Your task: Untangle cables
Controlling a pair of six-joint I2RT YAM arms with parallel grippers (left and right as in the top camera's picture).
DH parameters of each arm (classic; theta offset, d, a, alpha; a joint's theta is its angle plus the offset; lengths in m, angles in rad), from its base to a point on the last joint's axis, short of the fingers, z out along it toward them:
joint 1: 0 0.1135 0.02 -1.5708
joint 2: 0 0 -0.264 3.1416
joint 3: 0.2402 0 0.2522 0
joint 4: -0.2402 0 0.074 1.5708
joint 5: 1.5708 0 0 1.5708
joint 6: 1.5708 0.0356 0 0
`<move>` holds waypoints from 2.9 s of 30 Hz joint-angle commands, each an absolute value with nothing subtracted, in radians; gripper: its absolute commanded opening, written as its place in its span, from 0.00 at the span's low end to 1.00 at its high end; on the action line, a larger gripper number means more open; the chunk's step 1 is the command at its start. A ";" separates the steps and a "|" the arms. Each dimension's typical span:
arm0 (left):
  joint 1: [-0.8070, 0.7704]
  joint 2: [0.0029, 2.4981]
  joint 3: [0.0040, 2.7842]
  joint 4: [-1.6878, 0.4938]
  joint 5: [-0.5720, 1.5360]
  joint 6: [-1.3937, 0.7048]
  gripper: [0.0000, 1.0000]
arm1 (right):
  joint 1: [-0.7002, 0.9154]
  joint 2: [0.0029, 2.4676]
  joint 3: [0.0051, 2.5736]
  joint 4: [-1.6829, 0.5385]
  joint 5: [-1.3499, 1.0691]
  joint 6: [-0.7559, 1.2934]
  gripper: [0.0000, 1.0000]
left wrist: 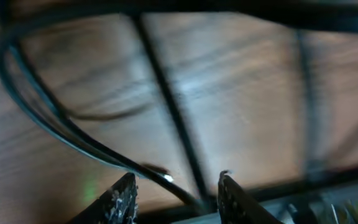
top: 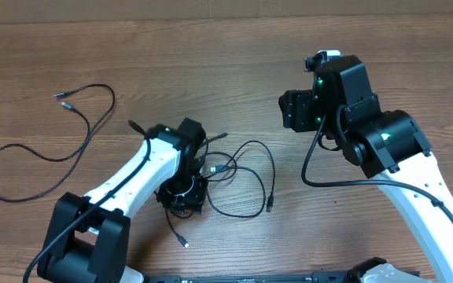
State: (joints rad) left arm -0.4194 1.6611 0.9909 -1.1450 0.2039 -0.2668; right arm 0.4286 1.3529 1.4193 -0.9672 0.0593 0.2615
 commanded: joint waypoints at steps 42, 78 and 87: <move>-0.214 1.660 2.317 -1.423 0.397 -0.214 0.04 | 0.431 1.413 1.431 -1.024 -0.496 0.025 0.83; -0.203 1.660 2.585 -1.044 0.553 -0.695 0.04 | 0.532 1.551 1.427 -0.701 -0.674 -0.020 0.79; -0.203 1.660 2.585 -1.010 0.659 -0.838 0.04 | 0.541 1.554 1.426 -0.669 -0.506 -0.020 0.79</move>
State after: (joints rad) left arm -0.2085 1.6676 2.5660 -1.0378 0.5896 -0.7616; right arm 0.5411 1.5452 1.4193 -0.6804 -0.5632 -0.0124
